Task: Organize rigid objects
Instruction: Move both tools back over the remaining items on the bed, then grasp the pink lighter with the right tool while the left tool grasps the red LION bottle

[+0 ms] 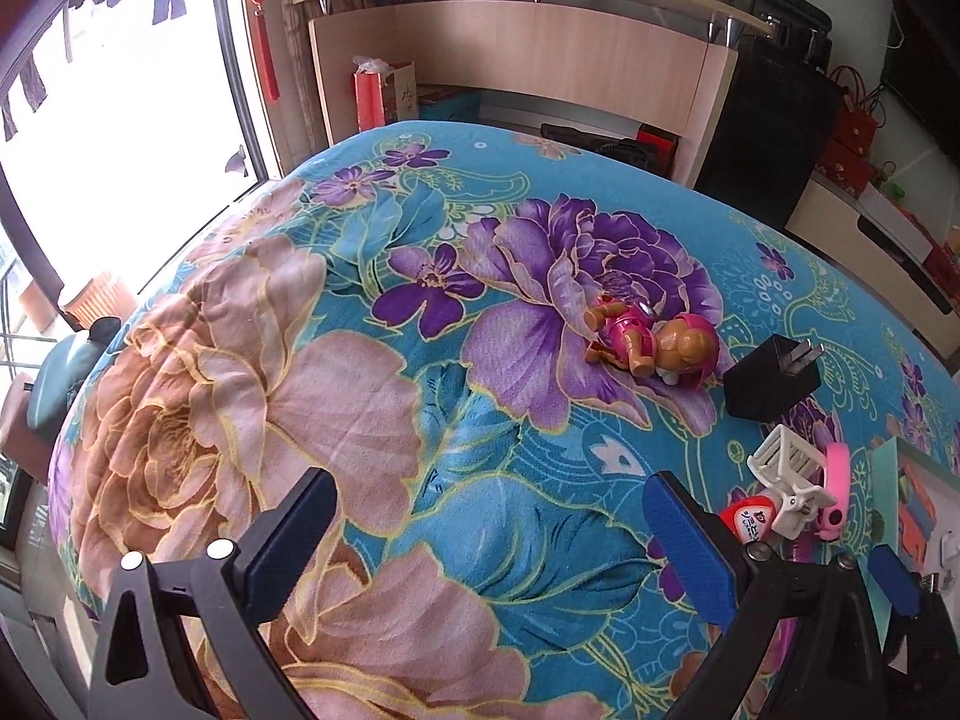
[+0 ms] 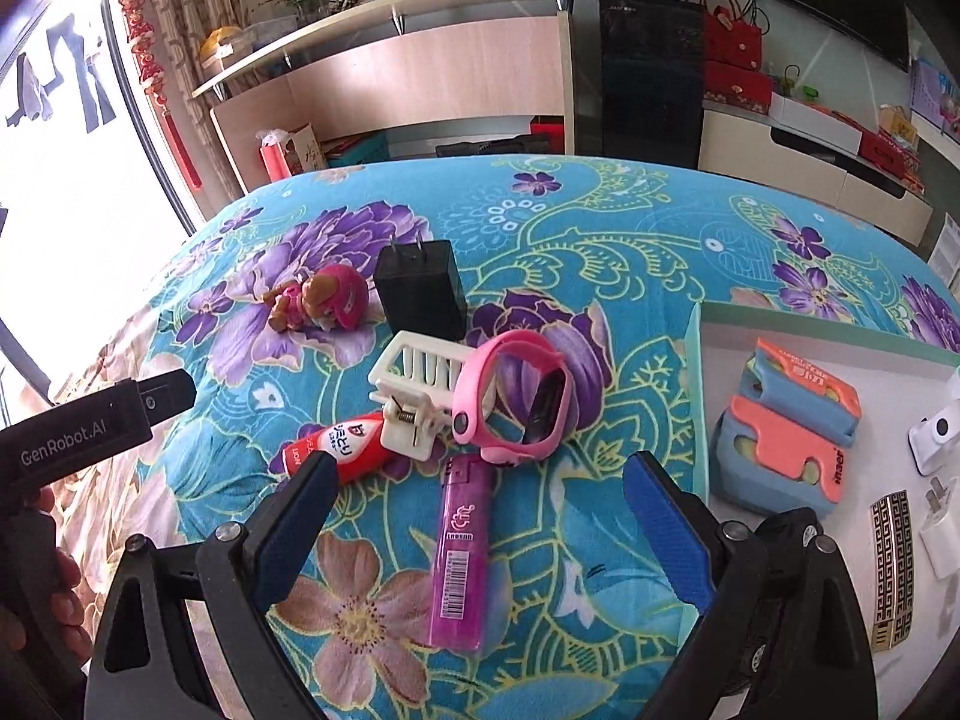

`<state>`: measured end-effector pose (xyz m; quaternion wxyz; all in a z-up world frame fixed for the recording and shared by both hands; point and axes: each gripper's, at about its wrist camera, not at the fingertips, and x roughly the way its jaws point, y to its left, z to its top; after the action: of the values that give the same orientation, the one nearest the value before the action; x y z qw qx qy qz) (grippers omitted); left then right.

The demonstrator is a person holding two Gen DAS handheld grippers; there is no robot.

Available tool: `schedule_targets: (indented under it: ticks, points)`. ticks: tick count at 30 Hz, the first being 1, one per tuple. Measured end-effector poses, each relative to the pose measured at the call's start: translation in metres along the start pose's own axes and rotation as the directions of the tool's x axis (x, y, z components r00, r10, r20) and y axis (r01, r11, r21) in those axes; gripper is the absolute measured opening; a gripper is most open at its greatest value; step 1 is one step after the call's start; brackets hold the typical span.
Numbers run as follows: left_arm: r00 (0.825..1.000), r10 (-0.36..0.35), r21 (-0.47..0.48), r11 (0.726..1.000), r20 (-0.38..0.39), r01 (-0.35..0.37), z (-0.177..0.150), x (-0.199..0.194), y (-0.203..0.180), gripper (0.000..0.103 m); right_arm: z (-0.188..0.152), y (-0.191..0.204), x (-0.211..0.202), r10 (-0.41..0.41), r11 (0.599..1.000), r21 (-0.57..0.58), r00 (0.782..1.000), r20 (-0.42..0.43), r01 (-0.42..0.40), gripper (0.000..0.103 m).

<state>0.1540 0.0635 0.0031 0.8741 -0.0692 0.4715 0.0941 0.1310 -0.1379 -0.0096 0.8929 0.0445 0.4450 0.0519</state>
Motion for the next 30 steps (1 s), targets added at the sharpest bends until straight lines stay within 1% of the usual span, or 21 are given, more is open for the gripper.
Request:
schedule_targets:
  ticks: [4,7,9,10,12,13,14,16,18,22,24,26,30]
  points:
    - [1.000,0.008,0.007,1.000,-0.017,-0.008,-0.002,0.005,-0.002,0.103,-0.005,0.000,0.006,0.012,1.000,0.000,0.999,-0.036,-0.012,0.096]
    - [1.000,0.003,0.015,1.000,-0.021,-0.003,-0.003,0.006,-0.005,0.103,-0.008,0.002,0.010,0.026,1.000,-0.011,0.998,-0.056,-0.026,0.096]
    - [1.000,-0.003,0.020,1.000,-0.022,0.003,-0.003,0.007,-0.007,0.103,-0.011,0.005,0.012,0.021,0.999,-0.026,0.998,-0.066,-0.023,0.095]
    - [1.000,-0.005,0.022,1.000,-0.023,0.006,-0.003,0.007,-0.008,0.103,-0.012,0.006,0.013,0.015,0.999,-0.036,0.997,-0.070,-0.018,0.092]
    - [1.000,-0.009,0.029,1.000,-0.026,0.010,-0.003,0.007,-0.010,0.103,-0.014,0.008,0.014,-0.005,0.999,-0.053,0.997,-0.075,0.001,0.084]
    - [1.000,-0.010,0.033,0.999,-0.027,0.011,-0.003,0.007,-0.010,0.103,-0.015,0.008,0.015,-0.019,0.998,-0.061,0.997,-0.078,0.015,0.077]
    - [0.999,-0.013,0.039,0.999,-0.030,0.015,-0.004,0.008,-0.012,0.103,-0.015,0.008,0.015,-0.036,0.997,-0.068,0.996,-0.080,0.031,0.073]
    - [0.999,-0.029,0.052,0.998,-0.040,0.031,-0.004,0.009,-0.015,0.103,-0.016,0.007,0.016,-0.062,0.995,-0.080,0.995,-0.082,0.056,0.071]
    - [0.997,-0.052,0.070,0.996,-0.055,0.056,-0.006,0.011,-0.020,0.103,-0.016,0.005,0.015,-0.071,0.995,-0.083,0.994,-0.082,0.064,0.070]
    - [0.993,-0.091,0.131,0.986,-0.078,0.101,-0.010,0.014,-0.035,0.103,-0.016,0.001,0.014,-0.090,0.993,-0.089,0.993,-0.083,0.083,0.060]
    - [0.991,-0.101,0.167,0.979,-0.088,0.115,-0.013,0.015,-0.044,0.103,-0.016,-0.001,0.012,-0.088,0.993,-0.081,0.993,-0.084,0.082,0.056]
    - [0.989,-0.112,0.204,0.970,-0.093,0.129,-0.015,0.014,-0.053,0.103,-0.016,-0.003,0.011,-0.087,0.994,-0.073,0.993,-0.085,0.081,0.050]
    - [0.987,-0.124,0.252,0.957,-0.101,0.146,-0.017,0.019,-0.069,0.103,-0.016,-0.008,0.008,-0.081,0.996,-0.051,0.993,-0.087,0.077,0.041]
